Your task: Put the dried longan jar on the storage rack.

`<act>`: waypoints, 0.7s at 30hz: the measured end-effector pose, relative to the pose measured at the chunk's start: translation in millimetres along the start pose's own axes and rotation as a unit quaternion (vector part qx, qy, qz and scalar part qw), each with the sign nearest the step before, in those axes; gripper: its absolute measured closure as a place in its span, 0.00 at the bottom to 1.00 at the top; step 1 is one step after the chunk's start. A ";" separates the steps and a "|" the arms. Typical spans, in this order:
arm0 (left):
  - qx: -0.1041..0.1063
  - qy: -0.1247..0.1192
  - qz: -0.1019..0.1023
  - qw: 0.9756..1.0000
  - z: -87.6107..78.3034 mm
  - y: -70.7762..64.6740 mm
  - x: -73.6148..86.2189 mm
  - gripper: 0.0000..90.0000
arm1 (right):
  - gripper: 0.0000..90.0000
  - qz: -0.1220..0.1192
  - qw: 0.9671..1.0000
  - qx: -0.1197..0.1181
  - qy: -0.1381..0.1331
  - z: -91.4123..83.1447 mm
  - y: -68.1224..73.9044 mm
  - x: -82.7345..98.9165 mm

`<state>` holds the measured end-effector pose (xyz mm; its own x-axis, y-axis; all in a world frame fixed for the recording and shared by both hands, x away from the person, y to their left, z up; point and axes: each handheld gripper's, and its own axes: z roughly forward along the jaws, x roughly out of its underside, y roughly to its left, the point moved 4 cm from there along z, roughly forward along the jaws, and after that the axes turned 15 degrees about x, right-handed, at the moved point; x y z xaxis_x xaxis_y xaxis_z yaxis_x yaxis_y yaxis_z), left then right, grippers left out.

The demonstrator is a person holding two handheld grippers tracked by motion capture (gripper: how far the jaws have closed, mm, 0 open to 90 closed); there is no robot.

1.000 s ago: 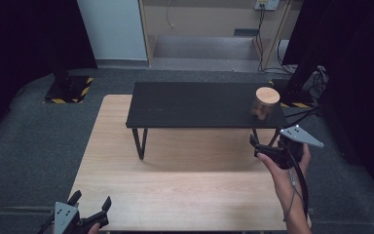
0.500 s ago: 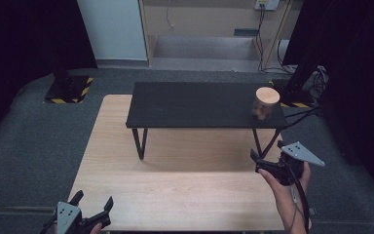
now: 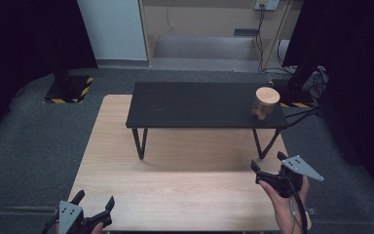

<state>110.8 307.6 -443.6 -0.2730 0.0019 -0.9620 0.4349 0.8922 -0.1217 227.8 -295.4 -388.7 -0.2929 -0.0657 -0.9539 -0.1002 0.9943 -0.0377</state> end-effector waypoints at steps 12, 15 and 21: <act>-0.003 0.000 -0.001 1.000 0.7 1.1 0.4 0.01 | 0.02 0.010 1.000 0.003 -0.008 -5.8 -1.7 18.2; -0.002 0.001 -0.002 1.000 2.6 2.6 -0.1 0.01 | 0.02 0.011 1.000 0.003 -0.007 -8.1 -2.0 24.8; 0.001 0.002 -0.002 1.000 4.4 2.5 -0.7 0.01 | 0.02 0.012 1.000 0.005 -0.005 -12.1 -3.0 38.1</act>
<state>115.8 307.9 -444.4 -0.2781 0.0005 -0.9606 0.4349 0.8917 -0.1254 205.5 -301.9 -421.3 -0.2845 -0.0419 -0.9578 -0.0836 0.9963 -0.0187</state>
